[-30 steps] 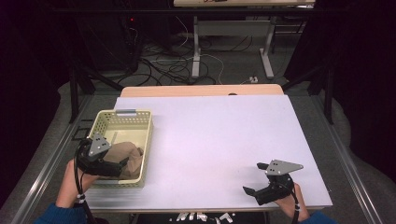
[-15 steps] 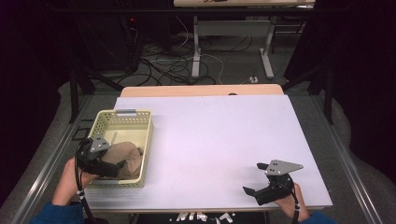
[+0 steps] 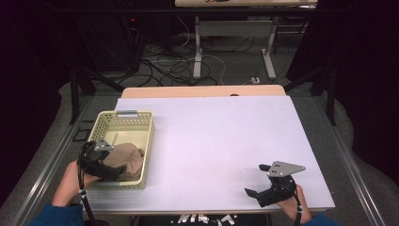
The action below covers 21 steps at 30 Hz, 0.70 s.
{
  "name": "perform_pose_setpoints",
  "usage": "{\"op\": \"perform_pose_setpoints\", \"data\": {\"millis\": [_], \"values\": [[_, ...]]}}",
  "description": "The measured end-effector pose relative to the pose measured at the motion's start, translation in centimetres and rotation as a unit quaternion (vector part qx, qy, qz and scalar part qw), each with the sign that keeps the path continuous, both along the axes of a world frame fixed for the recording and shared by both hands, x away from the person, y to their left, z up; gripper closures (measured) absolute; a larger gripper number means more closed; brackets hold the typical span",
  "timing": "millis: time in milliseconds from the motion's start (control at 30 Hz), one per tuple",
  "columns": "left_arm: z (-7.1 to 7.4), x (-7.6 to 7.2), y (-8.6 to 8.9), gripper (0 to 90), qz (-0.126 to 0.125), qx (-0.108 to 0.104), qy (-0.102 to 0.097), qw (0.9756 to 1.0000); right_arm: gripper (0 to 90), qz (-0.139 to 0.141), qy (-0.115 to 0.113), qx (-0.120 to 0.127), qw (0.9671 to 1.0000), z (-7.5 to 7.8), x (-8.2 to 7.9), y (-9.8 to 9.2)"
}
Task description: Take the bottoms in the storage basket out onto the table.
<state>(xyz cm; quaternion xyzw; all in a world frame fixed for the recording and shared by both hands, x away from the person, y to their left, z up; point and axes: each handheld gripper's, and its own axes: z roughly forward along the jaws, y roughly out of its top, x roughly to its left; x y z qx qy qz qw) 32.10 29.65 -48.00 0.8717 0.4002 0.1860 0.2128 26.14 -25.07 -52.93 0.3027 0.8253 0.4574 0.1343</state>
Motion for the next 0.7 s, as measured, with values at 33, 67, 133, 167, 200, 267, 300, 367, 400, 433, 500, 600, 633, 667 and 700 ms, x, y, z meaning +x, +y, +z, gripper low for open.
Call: {"op": "perform_pose_setpoints", "data": {"millis": [33,67,133,167,200,267,300,367,400,433,500,600,633,667,700], "values": [[-0.1,0.1,0.1,0.0,-0.002,0.002,0.008,1.0,0.0,0.0,0.0,0.0,1.0,0.0,0.0,0.0],[-0.2,0.2,0.1,0.0,0.001,0.004,0.009,0.9999,0.0,0.0,0.0,0.0,1.0,0.0,0.0,0.0],[-0.4,0.3,0.2,0.0,0.006,0.01,0.017,0.9998,0.0,0.0,0.0,0.0,1.0,0.0,0.0,0.0],[-0.5,0.4,0.2,0.0,0.006,0.013,0.024,0.9996,0.1,-0.002,0.0,-0.001,1.0,0.0,0.0,0.0],[-0.7,0.5,0.2,0.0,0.006,0.013,0.026,0.9996,0.0,-0.001,-0.001,-0.002,1.0,0.0,0.0,0.0],[-0.8,0.7,0.3,0.0,0.008,0.019,0.041,0.999,0.0,0.0,0.002,-0.005,1.0,0.0,0.0,0.0],[-0.9,0.7,0.3,0.0,0.01,0.021,0.041,0.9989,0.0,0.0,0.001,-0.005,1.0,0.0,0.0,0.0],[-1.0,0.9,0.3,0.0,0.009,0.02,0.05,0.9985,0.1,-0.001,0.002,-0.004,1.0,0.0,0.0,0.0],[-1.1,0.9,0.3,0.0,0.011,0.02,0.05,0.9985,0.0,-0.002,0.002,-0.004,1.0,0.0,0.0,0.0],[-1.1,1.0,0.3,0.0,0.012,0.028,0.057,0.9979,0.0,0.001,-0.001,-0.005,1.0,0.0,0.1,0.0],[-1.3,1.2,0.2,0.0,0.011,0.027,0.058,0.9979,0.0,0.001,0.003,-0.011,0.9999,0.1,0.0,0.0],[-1.4,1.4,0.1,0.0,0.013,0.031,0.068,0.9972,0.1,0.0,0.0,-0.005,1.0,0.0,0.1,0.0],[-1.4,1.5,0.1,0.0,0.015,0.031,0.072,0.9968,0.1,0.001,0.0,-0.005,1.0,0.0,0.1,0.0],[-1.4,1.6,0.1,0.0,0.015,0.035,0.075,0.9964,0.0,0.001,0.004,-0.011,0.9999,0.0,0.0,0.0],[-1.5,1.7,0.1,0.0,0.014,0.034,0.076,0.9964,0.1,0.002,0.005,-0.011,0.9999,0.0,0.1,0.0]]}}
